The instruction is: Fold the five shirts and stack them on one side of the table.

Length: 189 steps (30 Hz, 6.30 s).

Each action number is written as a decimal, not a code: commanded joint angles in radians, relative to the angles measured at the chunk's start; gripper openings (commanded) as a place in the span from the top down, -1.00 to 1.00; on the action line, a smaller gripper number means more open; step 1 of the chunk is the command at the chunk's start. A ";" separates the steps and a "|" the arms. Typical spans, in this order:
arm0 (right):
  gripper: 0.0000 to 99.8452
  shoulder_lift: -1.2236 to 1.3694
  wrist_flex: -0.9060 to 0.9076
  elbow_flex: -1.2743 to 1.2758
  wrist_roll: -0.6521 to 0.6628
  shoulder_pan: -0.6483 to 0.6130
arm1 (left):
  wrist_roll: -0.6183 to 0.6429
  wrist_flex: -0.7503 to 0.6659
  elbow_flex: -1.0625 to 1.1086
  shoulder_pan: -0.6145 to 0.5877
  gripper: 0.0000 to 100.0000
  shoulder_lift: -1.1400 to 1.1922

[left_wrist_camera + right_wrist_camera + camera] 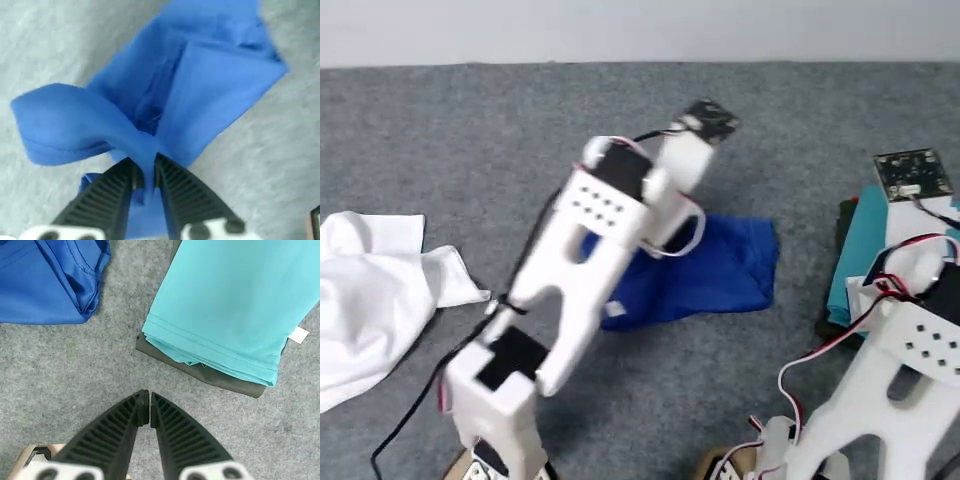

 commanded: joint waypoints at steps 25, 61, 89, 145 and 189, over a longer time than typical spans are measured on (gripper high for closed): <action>0.98 -0.015 0.027 -0.005 -0.005 -0.007 | 0.068 0.020 -0.661 0.083 0.51 0.399; 0.98 -0.018 0.027 -0.006 -0.008 -0.008 | -0.060 0.020 -0.435 0.209 0.97 0.325; 0.98 0.395 -0.383 -0.011 -0.238 -0.541 | -0.147 0.020 -0.051 -0.583 0.97 -0.043; 0.81 1.287 -0.315 -0.499 -0.568 -0.533 | -0.281 0.018 0.153 -0.970 0.97 -0.180; 0.56 1.509 -0.206 -1.448 0.101 -0.616 | -0.279 0.018 0.153 -0.970 0.97 -0.178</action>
